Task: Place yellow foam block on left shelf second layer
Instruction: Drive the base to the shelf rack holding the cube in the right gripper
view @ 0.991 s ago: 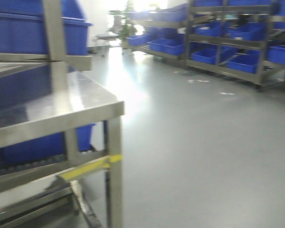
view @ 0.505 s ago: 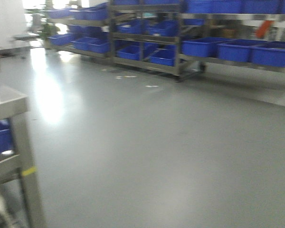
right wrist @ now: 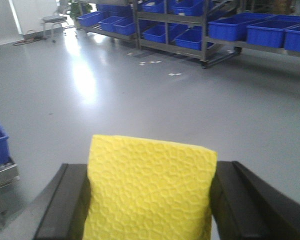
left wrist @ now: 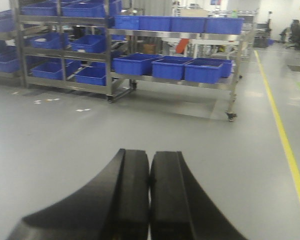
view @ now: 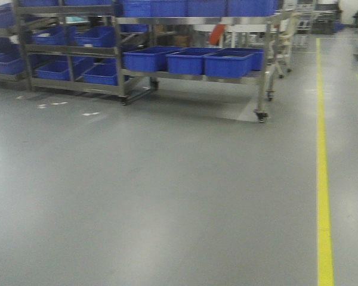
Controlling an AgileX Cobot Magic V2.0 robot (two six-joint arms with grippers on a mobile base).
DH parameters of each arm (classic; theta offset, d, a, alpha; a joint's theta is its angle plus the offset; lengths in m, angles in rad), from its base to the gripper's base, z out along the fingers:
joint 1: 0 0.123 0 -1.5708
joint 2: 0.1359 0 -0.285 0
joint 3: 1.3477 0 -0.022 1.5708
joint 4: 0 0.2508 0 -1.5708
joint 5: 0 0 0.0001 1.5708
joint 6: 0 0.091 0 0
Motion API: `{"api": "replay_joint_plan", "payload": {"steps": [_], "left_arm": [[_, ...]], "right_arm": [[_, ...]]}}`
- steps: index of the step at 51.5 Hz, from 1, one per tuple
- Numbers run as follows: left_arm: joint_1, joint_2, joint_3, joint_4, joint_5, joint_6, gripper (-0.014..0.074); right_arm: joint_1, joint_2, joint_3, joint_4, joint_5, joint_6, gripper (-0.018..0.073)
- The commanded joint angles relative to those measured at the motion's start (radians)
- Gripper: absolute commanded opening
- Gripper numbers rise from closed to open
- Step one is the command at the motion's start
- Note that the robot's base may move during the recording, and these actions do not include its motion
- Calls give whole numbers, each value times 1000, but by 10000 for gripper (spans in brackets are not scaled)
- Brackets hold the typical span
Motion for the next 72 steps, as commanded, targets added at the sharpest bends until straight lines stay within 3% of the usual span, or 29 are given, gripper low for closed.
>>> {"api": "replay_joint_plan", "payload": {"steps": [1,72], "left_arm": [[-7,4,24,-4,-80,-2,136],[-7,4,24,-4,-80,-2,136]], "right_arm": [[-2,3,-26,-18,-85,-5,267],[-2,3,-26,-18,-85,-5,267]]}}
